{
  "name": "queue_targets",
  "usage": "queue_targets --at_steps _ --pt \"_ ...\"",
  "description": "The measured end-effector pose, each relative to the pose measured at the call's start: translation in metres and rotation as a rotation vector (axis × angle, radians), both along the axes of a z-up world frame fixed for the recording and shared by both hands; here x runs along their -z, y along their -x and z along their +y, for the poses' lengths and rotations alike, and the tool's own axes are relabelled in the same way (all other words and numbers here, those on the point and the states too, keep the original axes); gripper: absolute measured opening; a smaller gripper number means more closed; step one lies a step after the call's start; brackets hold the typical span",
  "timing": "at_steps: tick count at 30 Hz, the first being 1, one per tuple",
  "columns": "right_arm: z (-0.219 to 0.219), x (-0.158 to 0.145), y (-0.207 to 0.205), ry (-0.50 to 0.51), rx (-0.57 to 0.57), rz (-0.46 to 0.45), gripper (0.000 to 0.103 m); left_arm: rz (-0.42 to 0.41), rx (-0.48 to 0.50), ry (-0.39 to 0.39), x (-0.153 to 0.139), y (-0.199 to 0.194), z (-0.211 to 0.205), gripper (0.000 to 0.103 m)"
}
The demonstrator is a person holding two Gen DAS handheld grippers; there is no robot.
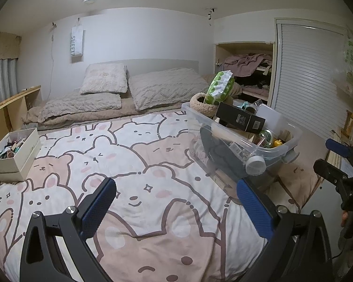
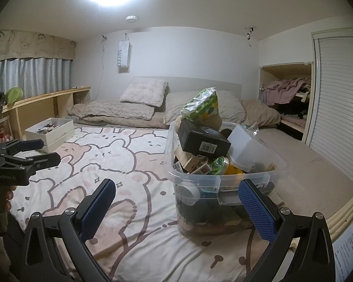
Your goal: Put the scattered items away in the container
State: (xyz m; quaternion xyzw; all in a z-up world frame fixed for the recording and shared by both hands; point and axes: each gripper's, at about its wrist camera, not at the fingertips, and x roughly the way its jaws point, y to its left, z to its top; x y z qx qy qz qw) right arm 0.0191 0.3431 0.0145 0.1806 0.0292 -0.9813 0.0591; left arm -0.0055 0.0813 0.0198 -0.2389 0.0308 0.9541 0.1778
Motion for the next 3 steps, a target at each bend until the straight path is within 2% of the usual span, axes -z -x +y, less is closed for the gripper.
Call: queue_targets --at_steps 3 --pt "-0.0001 -0.0001 0.0000 -0.001 0.000 0.001 0.103 0.002 -0.004 0.005 0.0006 0.0004 0.0005 0.103"
